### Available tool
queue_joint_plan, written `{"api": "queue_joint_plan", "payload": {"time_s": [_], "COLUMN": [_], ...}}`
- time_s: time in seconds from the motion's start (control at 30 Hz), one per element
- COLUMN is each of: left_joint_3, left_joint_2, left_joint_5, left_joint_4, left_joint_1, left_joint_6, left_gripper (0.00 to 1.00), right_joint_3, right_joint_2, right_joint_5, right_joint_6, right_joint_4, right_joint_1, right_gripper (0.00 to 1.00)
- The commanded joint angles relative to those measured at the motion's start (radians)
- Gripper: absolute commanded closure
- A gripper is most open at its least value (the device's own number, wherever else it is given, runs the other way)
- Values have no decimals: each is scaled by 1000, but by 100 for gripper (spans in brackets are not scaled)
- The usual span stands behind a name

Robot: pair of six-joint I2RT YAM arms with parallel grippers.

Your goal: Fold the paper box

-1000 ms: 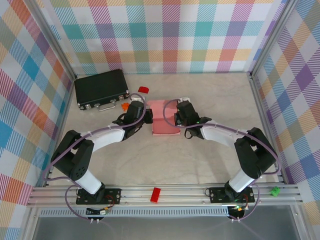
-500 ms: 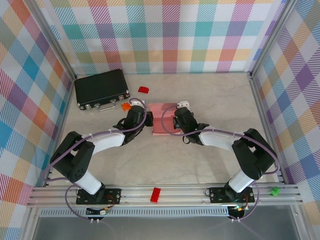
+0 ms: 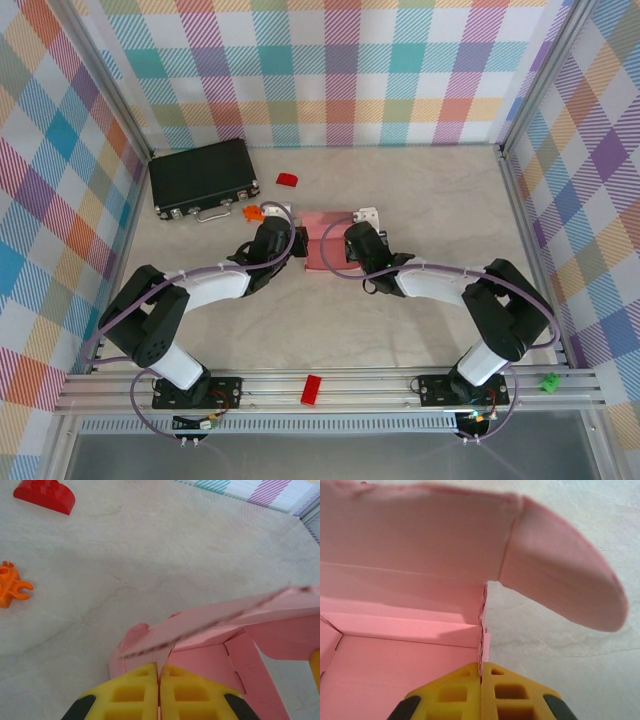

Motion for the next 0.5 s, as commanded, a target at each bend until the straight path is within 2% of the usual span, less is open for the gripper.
{"api": "queue_joint_plan", "payload": {"time_s": [0.0,0.17,0.47], "left_joint_3": [-19,-32,-59], "left_joint_2": [-26,-34,-39], "left_joint_5": [19,23,19], "left_joint_4": [42,50,60], "left_joint_1": [-23,-26,-30], "left_joint_6": [-28,-30,-41], "left_gripper": [90,85,88], "right_joint_3": [-24,-25,-33], "right_joint_2": [-7,-6,-3], "right_joint_5": [-7,0,10], "right_joint_6": [24,27,39], "right_joint_4": [-13,-15,-15], "right_joint_1": [20,27,40], "right_gripper": [94,94,94]}}
